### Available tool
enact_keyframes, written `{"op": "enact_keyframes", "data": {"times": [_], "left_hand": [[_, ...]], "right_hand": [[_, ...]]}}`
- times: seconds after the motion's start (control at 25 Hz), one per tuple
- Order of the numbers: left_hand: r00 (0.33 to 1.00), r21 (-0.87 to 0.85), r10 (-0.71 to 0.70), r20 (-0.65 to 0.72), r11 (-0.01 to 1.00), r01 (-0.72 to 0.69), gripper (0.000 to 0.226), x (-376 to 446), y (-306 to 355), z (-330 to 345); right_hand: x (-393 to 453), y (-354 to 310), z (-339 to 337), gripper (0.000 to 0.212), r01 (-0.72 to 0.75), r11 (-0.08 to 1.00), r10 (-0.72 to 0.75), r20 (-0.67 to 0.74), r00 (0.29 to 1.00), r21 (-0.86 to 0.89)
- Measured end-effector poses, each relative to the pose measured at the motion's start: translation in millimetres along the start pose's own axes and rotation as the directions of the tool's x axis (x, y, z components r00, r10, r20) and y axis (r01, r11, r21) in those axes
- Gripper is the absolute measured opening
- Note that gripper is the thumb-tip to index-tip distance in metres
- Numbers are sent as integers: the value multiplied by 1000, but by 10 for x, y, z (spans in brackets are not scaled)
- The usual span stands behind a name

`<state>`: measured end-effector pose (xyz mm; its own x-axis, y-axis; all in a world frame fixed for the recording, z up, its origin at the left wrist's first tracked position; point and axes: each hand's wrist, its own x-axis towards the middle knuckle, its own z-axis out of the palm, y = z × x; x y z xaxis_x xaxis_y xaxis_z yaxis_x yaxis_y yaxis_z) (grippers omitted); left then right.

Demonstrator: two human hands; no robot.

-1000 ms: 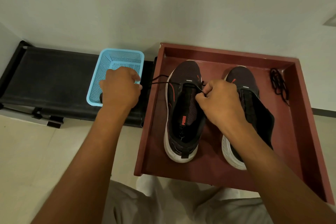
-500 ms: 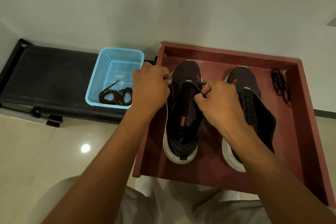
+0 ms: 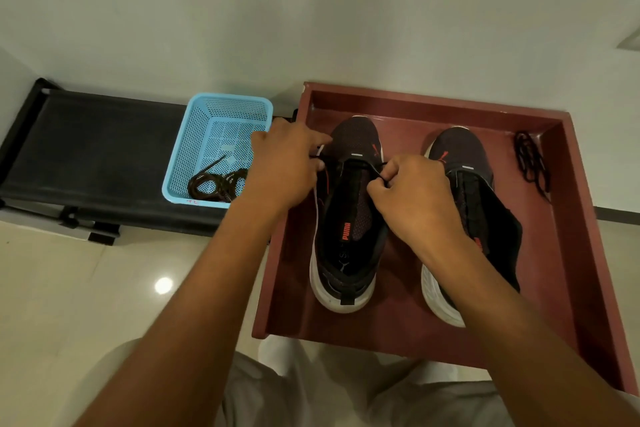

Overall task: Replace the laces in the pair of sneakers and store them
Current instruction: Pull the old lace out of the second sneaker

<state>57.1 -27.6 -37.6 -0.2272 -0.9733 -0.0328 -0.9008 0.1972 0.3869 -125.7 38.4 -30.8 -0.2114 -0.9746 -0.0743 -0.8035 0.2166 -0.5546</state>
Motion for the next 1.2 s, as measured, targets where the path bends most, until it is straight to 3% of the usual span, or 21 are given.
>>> {"op": "enact_keyframes", "data": {"times": [0.08,0.2,0.44,0.6,0.84,0.96,1.2], "left_hand": [[999,73,52,-11,996,-51,30,13,106,148],[993,17,40,-113,999,-38,18,13,122,225],[980,-256,-138,-145,962,98,5,23,-22,120],[948,-309,-252,-195,933,185,3,21,-160,-37],[995,-151,-51,-90,988,37,16,57,-83,102],[994,-37,-14,-108,999,10,15,66,-80,167],[996,11,60,-63,998,-59,25,65,26,145]], "right_hand": [[5,10,10,19,2,1000,-2,3,1000,3],[14,16,20,19,2,1000,-2,4,1000,4],[10,20,18,16,-2,1000,2,5,1000,19],[6,28,16,16,-10,999,10,11,1000,37],[7,2,9,14,-9,1000,9,6,1000,23],[5,4,7,13,-12,1000,12,11,1000,27],[6,8,11,11,-2,1000,1,15,1000,24]]}}
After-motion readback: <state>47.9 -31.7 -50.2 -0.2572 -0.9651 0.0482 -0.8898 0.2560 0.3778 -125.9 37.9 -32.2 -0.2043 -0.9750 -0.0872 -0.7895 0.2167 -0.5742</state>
